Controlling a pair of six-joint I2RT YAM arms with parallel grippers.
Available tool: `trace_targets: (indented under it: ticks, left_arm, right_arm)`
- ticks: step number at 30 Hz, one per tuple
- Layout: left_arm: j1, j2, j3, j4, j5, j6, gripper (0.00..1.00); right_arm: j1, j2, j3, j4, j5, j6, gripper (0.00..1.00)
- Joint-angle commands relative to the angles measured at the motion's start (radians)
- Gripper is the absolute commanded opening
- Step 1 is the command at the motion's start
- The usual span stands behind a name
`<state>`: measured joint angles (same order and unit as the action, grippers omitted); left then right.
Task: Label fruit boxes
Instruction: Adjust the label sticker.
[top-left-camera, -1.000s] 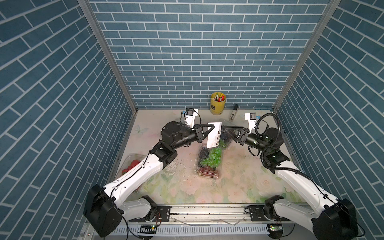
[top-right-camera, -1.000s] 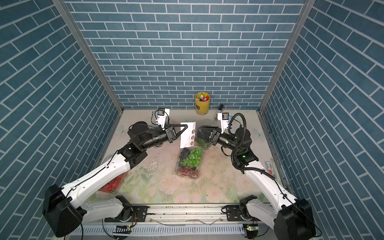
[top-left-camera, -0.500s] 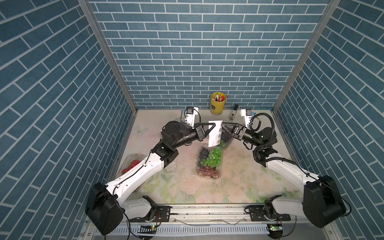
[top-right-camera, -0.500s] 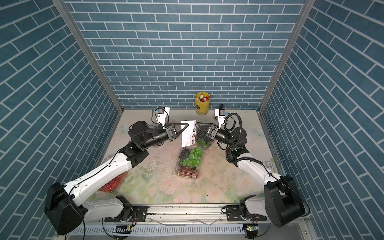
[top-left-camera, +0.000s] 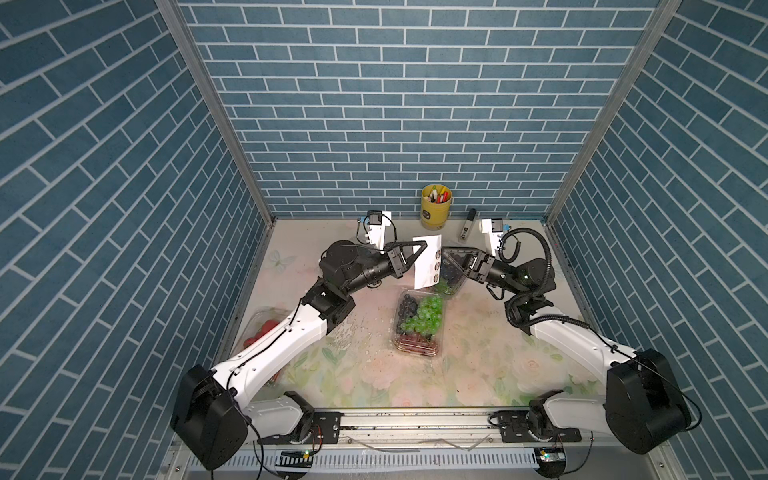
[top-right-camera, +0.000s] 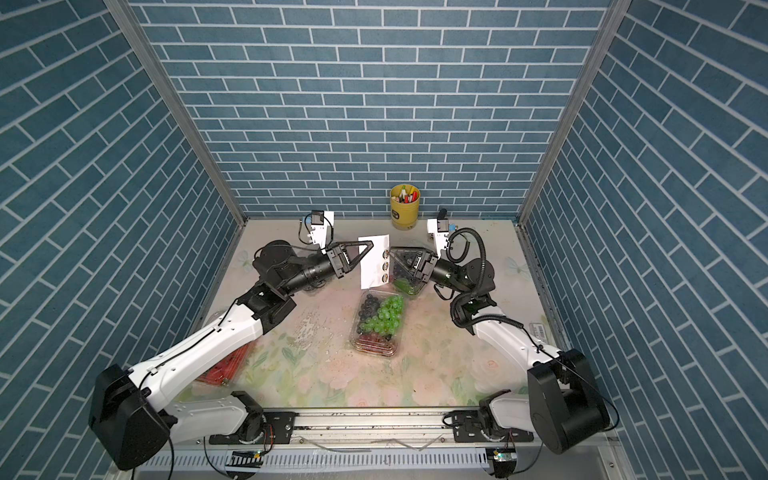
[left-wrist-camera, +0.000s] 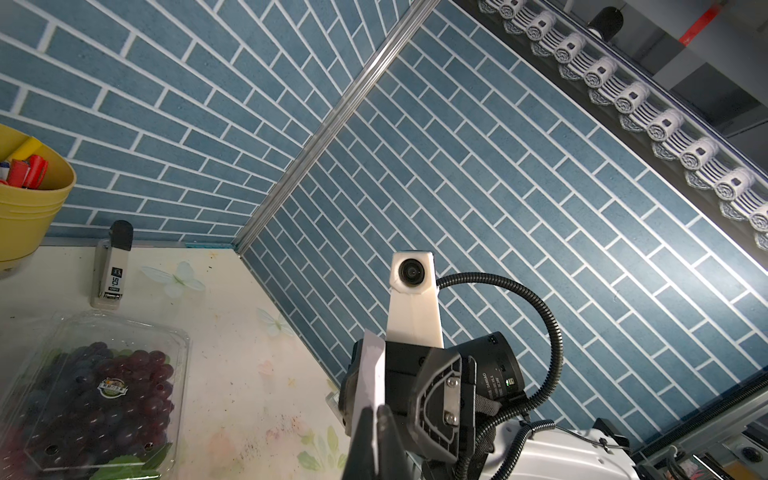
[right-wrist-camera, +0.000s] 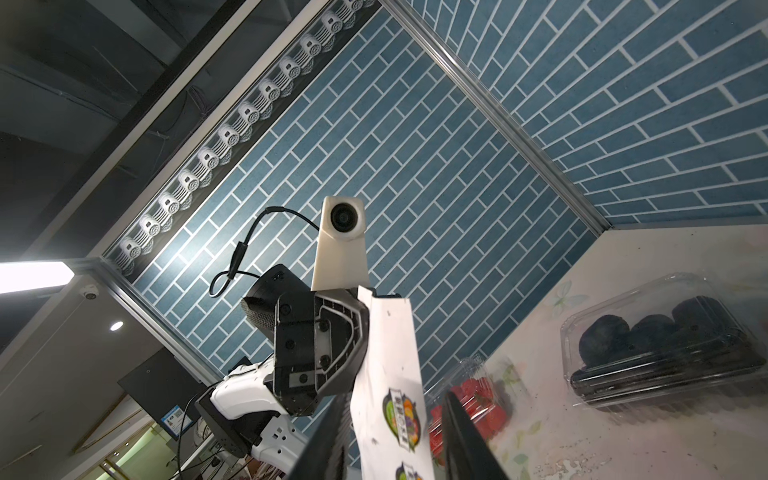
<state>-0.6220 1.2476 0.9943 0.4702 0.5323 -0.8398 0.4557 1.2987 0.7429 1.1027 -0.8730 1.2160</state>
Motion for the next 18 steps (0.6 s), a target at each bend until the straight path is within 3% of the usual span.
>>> trace_targets:
  ticks: [1, 8, 14, 18]
  left_arm:
    - [0.005, 0.006, 0.027, 0.036, 0.003, 0.0, 0.0]
    - [0.005, 0.005, 0.029, 0.029, 0.0, 0.008, 0.0]
    - [0.008, 0.006, 0.026, 0.028, -0.001, 0.009, 0.0]
    - [0.011, 0.003, 0.023, 0.024, -0.001, 0.01, 0.0]
  right_arm:
    - [0.008, 0.013, -0.003, 0.042, -0.018, 0.029, 0.38]
    - [0.022, 0.022, 0.007, 0.054, -0.029, 0.03, 0.36]
    - [0.023, 0.014, 0.002, 0.051, -0.023, 0.027, 0.25]
    - [0.023, 0.011, 0.002, 0.045, -0.021, 0.025, 0.08]
